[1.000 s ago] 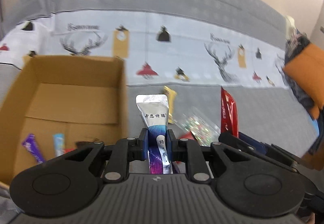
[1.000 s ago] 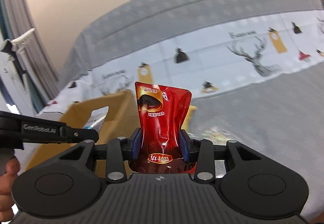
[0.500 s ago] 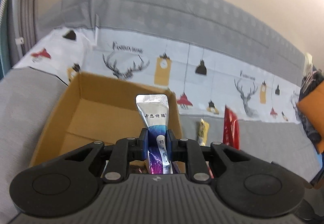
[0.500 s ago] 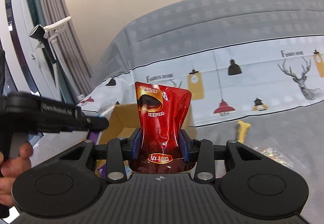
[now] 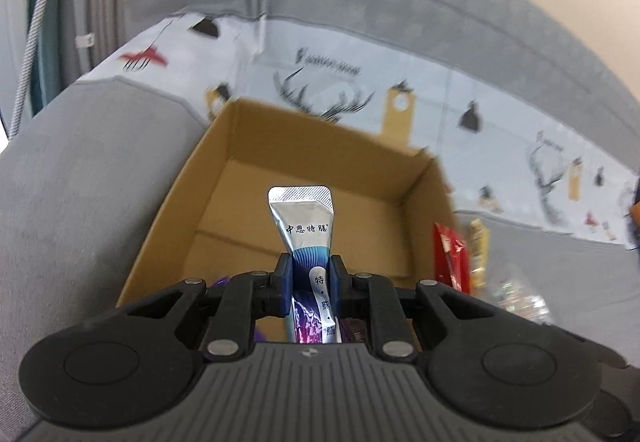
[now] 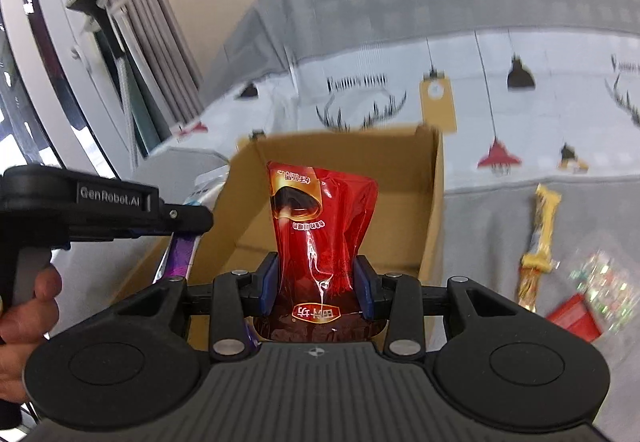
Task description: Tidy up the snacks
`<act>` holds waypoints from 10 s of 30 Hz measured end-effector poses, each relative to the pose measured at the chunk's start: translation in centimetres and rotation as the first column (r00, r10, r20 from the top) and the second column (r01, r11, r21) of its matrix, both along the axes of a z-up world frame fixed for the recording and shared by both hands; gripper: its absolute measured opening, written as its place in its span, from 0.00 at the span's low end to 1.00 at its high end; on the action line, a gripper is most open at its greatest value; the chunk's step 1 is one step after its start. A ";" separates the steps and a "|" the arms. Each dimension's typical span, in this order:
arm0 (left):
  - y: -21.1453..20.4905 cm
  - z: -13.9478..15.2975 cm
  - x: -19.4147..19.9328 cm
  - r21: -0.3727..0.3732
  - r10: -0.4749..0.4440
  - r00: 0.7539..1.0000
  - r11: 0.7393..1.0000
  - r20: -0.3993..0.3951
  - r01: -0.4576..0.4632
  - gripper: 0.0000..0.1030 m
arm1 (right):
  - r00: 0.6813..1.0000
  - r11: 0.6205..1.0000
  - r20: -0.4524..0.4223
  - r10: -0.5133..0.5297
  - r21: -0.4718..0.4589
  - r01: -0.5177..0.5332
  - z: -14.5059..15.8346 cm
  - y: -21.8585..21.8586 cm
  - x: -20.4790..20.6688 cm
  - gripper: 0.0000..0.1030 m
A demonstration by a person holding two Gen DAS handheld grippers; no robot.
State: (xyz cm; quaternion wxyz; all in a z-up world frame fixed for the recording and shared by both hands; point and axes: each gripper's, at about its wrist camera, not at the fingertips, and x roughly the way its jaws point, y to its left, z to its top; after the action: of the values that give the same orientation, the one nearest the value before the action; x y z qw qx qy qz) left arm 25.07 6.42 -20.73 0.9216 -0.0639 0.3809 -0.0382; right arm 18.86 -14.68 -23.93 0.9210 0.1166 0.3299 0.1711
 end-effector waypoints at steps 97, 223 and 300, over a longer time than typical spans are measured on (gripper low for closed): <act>-26.9 -17.5 4.0 0.036 -0.446 0.890 0.892 -0.097 0.451 0.48 | 0.906 0.784 -0.370 -0.207 0.492 0.380 -16.8 -30.8 4.2 0.07; -17.3 -0.1 -3.0 -0.014 -0.261 0.965 0.965 0.018 0.261 0.06 | 0.991 0.987 0.059 -0.122 0.117 0.114 5.2 -20.1 -2.8 0.00; -26.9 -15.1 16.6 0.117 -0.030 0.973 0.992 -0.230 0.058 0.00 | 0.943 0.915 -0.167 -0.289 0.241 0.323 -12.7 -25.6 12.7 0.89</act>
State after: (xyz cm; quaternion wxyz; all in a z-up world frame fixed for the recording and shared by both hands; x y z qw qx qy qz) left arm 41.64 -20.48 -35.87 0.8730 -0.0028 0.4869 -0.0274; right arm 31.52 -40.23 -36.66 0.8895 0.2994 0.3401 0.0593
